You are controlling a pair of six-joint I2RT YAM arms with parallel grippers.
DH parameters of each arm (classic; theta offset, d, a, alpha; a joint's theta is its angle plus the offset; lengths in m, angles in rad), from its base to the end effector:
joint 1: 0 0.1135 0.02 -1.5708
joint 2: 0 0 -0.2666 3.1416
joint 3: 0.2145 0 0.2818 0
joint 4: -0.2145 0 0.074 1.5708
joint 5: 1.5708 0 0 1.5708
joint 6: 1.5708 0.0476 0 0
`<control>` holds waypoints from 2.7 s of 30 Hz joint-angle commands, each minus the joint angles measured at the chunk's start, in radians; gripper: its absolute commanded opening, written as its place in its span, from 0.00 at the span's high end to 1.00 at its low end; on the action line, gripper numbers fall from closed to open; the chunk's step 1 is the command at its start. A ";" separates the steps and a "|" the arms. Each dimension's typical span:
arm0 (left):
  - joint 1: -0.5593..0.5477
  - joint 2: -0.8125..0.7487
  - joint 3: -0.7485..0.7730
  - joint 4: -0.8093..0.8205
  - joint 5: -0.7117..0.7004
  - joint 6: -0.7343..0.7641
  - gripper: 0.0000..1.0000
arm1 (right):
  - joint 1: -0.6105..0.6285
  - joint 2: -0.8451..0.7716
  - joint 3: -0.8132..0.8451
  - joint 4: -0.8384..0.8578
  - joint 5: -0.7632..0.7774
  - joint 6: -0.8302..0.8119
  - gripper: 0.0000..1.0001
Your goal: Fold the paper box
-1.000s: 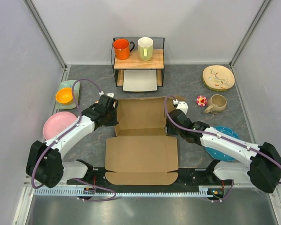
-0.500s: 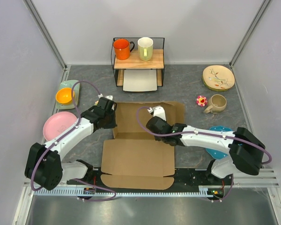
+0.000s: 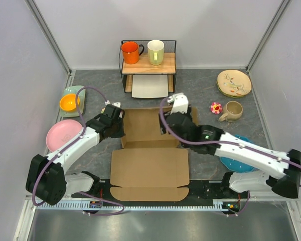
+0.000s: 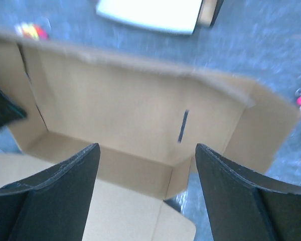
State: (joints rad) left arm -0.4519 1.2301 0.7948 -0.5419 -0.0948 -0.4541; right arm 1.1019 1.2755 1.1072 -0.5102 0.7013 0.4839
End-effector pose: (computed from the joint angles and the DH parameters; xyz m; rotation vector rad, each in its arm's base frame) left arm 0.2483 -0.1155 0.2024 -0.0399 2.5579 -0.2333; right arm 0.1674 0.2625 0.3123 -0.2810 2.0563 0.1718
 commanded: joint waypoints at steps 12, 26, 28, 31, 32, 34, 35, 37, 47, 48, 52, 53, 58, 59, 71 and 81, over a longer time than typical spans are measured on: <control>-0.002 -0.066 -0.037 0.060 0.052 0.003 0.98 | -0.402 0.013 0.163 -0.011 -0.178 -0.021 0.38; -0.002 -0.098 -0.039 0.034 0.046 0.028 0.98 | -0.405 -0.077 0.050 0.074 -0.272 -0.162 0.20; -0.002 -0.096 -0.039 0.025 0.043 0.034 0.98 | -0.405 -0.120 0.028 0.087 -0.302 -0.195 0.19; -0.002 -0.090 -0.031 0.014 0.027 0.048 0.98 | -0.405 -0.163 -0.006 0.094 -0.351 -0.232 0.19; -0.002 -0.089 -0.028 0.008 0.020 0.052 0.98 | -0.404 -0.169 -0.020 0.093 -0.364 -0.238 0.19; -0.002 -0.087 -0.022 0.005 0.017 0.061 0.98 | -0.405 -0.168 -0.024 0.082 -0.393 -0.258 0.20; -0.002 -0.087 -0.020 0.003 0.015 0.063 0.98 | -0.404 -0.163 -0.023 0.069 -0.396 -0.263 0.20; -0.002 -0.092 -0.017 0.002 0.015 0.065 0.98 | -0.404 -0.154 -0.024 0.065 -0.405 -0.277 0.20; -0.002 -0.078 0.001 -0.016 0.020 0.063 0.98 | -0.369 -0.097 0.036 0.021 -0.456 -0.353 0.20; -0.002 -0.078 0.003 -0.020 0.020 0.063 0.98 | -0.361 -0.081 0.037 0.015 -0.456 -0.363 0.20; -0.002 -0.084 0.004 -0.023 0.021 0.061 0.98 | -0.347 -0.031 0.046 -0.010 -0.419 -0.370 0.24; -0.002 -0.086 0.003 -0.024 0.021 0.061 0.98 | -0.347 -0.027 0.046 -0.004 -0.408 -0.372 0.25; -0.002 -0.093 -0.005 -0.021 0.018 0.060 0.98 | -0.344 0.025 0.042 0.038 -0.378 -0.367 0.53; -0.002 -0.092 -0.006 -0.021 0.017 0.058 0.98 | -0.340 0.031 0.045 0.042 -0.376 -0.361 0.56; -0.002 -0.109 -0.034 0.019 0.029 0.009 0.98 | -0.235 0.068 -0.006 0.102 -0.359 -0.012 0.65; -0.002 -0.104 -0.032 0.025 0.021 0.023 0.98 | -0.198 -0.097 0.009 0.041 -0.235 -0.037 0.22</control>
State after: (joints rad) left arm -0.4519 1.1507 0.7525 -0.5686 -0.0780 -0.4191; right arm 0.9005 1.3094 1.0573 -0.4324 0.3634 0.4591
